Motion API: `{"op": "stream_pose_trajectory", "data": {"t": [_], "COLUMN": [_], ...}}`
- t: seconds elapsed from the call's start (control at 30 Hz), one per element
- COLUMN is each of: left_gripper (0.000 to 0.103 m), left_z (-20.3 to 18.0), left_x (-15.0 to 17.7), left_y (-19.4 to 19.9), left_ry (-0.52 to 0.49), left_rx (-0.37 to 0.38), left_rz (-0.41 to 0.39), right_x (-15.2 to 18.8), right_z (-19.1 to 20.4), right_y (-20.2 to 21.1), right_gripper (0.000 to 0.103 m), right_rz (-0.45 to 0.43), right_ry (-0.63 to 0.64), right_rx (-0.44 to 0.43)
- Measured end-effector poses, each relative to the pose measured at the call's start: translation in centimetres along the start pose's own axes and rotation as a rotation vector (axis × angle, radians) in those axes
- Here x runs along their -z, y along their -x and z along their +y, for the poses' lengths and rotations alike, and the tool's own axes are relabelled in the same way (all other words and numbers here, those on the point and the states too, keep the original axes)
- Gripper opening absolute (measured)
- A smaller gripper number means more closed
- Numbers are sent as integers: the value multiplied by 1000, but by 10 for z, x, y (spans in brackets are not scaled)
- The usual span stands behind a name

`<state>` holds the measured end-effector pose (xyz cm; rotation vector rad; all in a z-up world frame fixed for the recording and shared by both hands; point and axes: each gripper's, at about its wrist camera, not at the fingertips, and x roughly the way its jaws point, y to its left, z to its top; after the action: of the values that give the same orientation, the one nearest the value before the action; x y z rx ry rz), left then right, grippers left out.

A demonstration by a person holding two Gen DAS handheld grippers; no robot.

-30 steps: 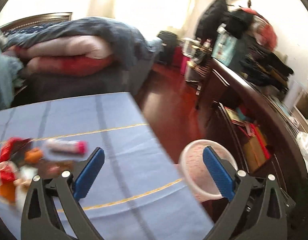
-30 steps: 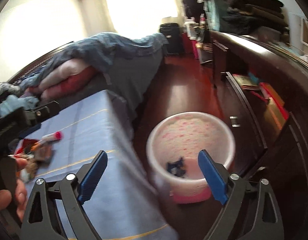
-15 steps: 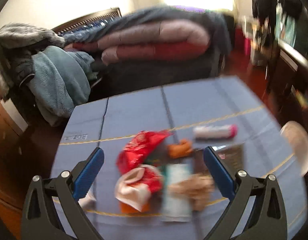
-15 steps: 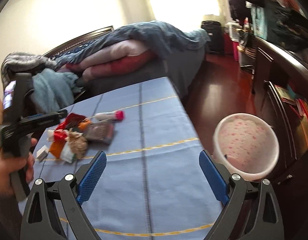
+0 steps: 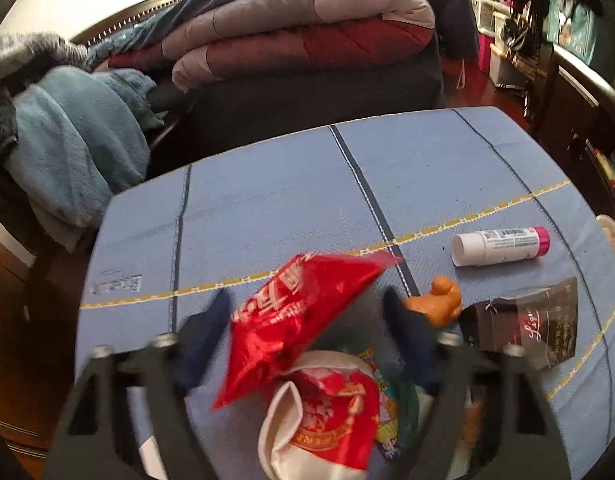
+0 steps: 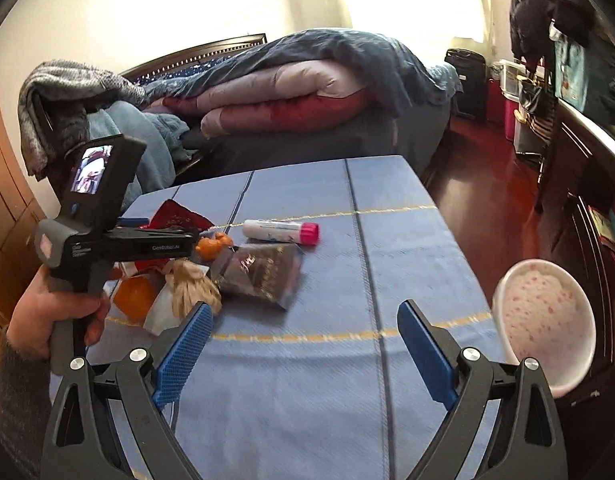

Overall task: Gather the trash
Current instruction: 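Grasp the red wrapper with the left tool while the right tool grasps the brown paper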

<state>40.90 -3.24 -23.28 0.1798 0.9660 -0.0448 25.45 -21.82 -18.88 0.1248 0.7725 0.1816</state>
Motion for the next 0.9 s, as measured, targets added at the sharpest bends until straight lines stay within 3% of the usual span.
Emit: {"op": "stream_pose_trajectory", "data": {"t": [0.1, 0.3, 0.47, 0.6, 0.8, 0.83, 0.9], "left_gripper": [35, 27, 27, 27, 28, 28, 28], "left_z": [8, 23, 47, 56, 68, 72, 77], "left_x": [1, 7, 11, 17, 29, 31, 35], "left_y": [0, 19, 57, 85, 109, 111, 114], "left_ry": [21, 78, 178, 225, 264, 275, 291], "left_rx": [16, 54, 70, 87, 99, 105, 107], "left_rz": [-23, -124, -233, -294, -323, -323, -326], "right_x": [-7, -15, -13, -10, -2, -2, -2], "right_z": [10, 25, 55, 74, 85, 86, 86], "right_y": [-16, -36, -45, -62, -76, -75, -74], "right_gripper": [93, 91, 88, 70, 58, 53, 28], "right_rz": [20, 48, 52, 99, 123, 118, 116], "right_ry": [12, 2, 66, 115, 144, 151, 155], "right_rx": [6, -14, -46, -63, -46, -32, -26]}}
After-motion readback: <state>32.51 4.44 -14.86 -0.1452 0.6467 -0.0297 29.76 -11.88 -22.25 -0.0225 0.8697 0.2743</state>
